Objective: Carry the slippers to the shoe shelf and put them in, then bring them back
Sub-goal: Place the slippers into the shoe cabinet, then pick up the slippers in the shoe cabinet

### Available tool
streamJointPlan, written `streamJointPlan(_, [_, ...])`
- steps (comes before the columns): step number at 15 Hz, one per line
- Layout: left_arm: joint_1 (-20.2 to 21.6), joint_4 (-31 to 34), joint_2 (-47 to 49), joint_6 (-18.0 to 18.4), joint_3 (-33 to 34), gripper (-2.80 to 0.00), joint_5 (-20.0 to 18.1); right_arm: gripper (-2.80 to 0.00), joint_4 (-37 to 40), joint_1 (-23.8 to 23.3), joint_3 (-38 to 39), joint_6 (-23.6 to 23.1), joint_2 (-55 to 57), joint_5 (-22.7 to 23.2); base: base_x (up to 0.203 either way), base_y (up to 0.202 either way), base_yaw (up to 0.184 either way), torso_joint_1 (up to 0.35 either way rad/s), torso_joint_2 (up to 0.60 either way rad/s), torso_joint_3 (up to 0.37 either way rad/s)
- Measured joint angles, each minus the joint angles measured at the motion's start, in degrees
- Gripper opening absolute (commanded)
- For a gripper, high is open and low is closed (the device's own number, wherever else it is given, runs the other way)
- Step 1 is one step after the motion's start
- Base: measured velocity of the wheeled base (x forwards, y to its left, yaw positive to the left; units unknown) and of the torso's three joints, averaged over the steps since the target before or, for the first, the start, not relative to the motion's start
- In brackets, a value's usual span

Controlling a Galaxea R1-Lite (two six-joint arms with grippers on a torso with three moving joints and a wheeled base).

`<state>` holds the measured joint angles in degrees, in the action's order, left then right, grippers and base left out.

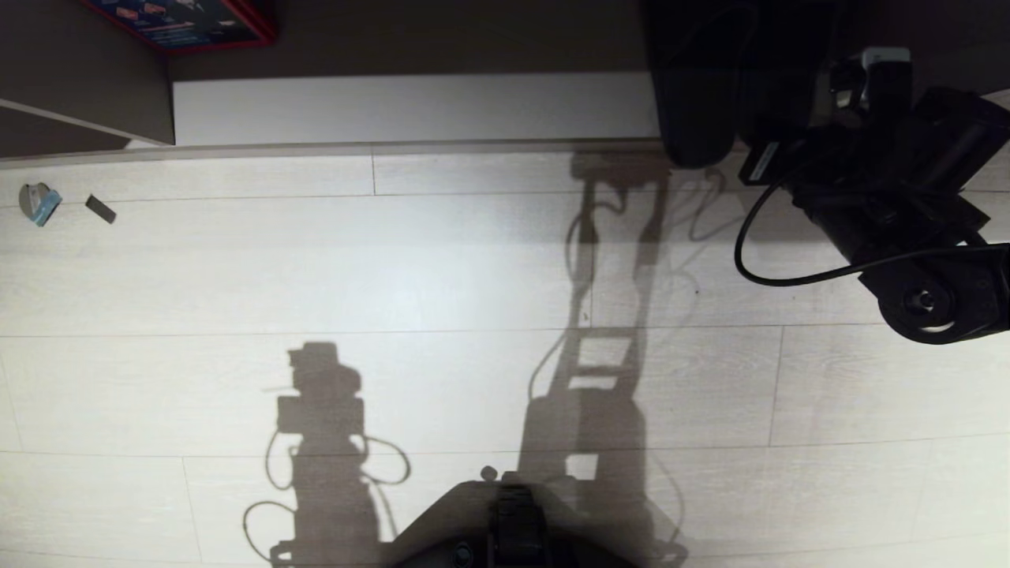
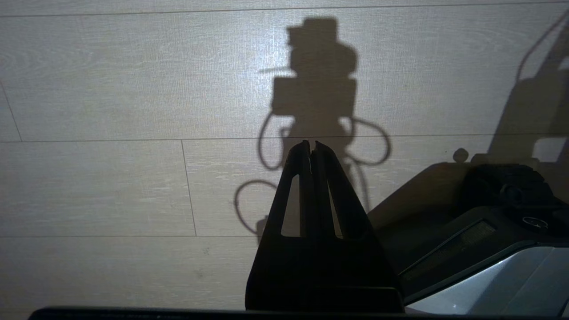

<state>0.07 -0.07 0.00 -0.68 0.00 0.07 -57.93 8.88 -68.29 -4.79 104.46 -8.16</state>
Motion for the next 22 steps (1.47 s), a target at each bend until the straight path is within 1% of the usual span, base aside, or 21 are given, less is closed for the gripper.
streamJointPlan(8, [0.0,0.0,0.0,0.0,0.0,-2.8,0.0,-2.8,0.4,0.0,0.1,-0.7,-3.5,0.0,0.0,0.0,0.0,0.0,0.0,0.0])
streamJointPlan(12, [0.0,0.0,0.0,0.2,0.0,-2.8,0.0,-2.8,2.2,0.1,3.3,-0.8,-7.4,1.1,0.0,0.0,0.0,0.0,0.0,0.0])
streamJointPlan(15, [0.0,0.0,0.0,0.2,0.0,-2.8,0.0,-2.8,2.8,0.2,9.1,-0.8,-12.0,2.5,0.0,0.0,0.0,0.0,0.0,0.0])
streamJointPlan(20, [0.0,0.0,0.0,0.3,0.0,-2.8,0.0,-2.8,3.3,0.2,24.5,-0.8,-21.7,4.1,0.0,0.0,0.0,0.0,0.0,0.0])
streamJointPlan(22, [0.0,0.0,0.0,0.2,0.0,-2.8,0.0,-2.8,5.2,0.2,29.5,-0.9,-26.2,4.2,0.0,0.0,0.0,0.0,0.0,0.0])
